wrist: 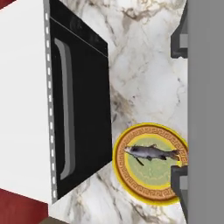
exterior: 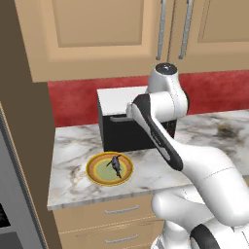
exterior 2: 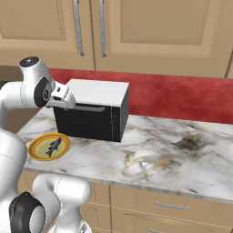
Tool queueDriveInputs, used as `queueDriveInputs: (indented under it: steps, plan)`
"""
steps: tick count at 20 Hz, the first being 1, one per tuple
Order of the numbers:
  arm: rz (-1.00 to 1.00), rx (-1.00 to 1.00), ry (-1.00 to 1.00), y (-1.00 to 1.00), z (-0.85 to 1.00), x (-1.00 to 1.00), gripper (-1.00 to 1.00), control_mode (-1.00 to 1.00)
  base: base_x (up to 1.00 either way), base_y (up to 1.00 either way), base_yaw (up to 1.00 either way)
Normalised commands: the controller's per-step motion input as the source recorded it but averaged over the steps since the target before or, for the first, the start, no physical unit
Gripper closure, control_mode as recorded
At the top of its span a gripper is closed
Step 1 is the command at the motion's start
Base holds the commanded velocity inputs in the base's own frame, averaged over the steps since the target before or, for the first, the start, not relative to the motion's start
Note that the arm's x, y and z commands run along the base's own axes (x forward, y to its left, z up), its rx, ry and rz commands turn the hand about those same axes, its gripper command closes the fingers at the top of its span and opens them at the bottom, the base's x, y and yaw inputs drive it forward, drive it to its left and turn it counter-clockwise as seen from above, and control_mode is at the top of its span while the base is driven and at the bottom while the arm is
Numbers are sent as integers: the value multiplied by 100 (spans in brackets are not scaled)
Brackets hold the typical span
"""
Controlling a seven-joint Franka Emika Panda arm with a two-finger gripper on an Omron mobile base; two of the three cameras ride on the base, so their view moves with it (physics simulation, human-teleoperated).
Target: Place the fish on the top rack of the oven, and slide the tray back inside. Close the oven door.
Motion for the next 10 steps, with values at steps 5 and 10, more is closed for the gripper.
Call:
queueDriveInputs:
  steps: [5, 10]
  plan:
    - [-35, 13, -1, 42, -29, 12, -100, -100, 0, 0, 0]
    - [-18, 15, 39, 35, -46, 1, -100, -100, 0, 0, 0]
